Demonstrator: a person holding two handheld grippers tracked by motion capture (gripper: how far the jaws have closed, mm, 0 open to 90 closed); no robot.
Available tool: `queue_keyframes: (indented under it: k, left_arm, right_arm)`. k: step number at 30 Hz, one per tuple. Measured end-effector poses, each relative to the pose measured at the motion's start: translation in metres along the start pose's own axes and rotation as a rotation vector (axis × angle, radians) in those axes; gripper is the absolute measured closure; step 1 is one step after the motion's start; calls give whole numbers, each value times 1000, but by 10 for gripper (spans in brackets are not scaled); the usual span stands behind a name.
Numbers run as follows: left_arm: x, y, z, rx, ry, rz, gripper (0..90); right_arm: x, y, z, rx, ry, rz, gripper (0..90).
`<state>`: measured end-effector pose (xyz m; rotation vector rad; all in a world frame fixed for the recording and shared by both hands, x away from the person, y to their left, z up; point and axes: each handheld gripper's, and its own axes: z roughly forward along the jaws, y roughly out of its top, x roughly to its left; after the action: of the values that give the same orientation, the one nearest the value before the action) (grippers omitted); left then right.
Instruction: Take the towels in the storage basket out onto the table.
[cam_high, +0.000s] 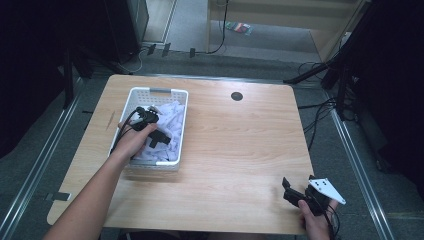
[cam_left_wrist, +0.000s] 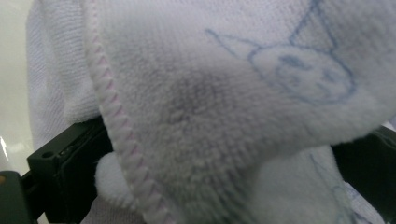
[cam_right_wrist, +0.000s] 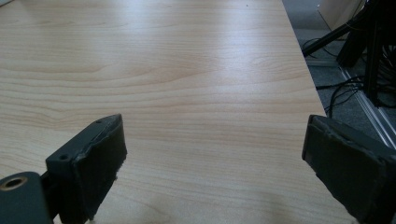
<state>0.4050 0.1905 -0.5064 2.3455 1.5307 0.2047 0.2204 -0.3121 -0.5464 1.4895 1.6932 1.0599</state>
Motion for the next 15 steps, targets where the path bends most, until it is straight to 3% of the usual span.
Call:
queue_keyframes:
  k: [3, 5, 12, 15]
  left_arm:
    - [-5, 0, 7, 21, 67, 15, 0]
    - [-8, 1, 9, 25, 86, 30, 0]
    - [-9, 0, 12, 33, 97, 45, 0]
    - [-9, 1, 11, 35, 109, 31, 25]
  right_arm:
    - [0, 0, 0, 0, 0, 0, 66]
    - [0, 0, 0, 0, 0, 0, 66]
    - [0, 0, 0, 0, -1, -1, 67]
    - [0, 0, 0, 1, -2, 0, 67]
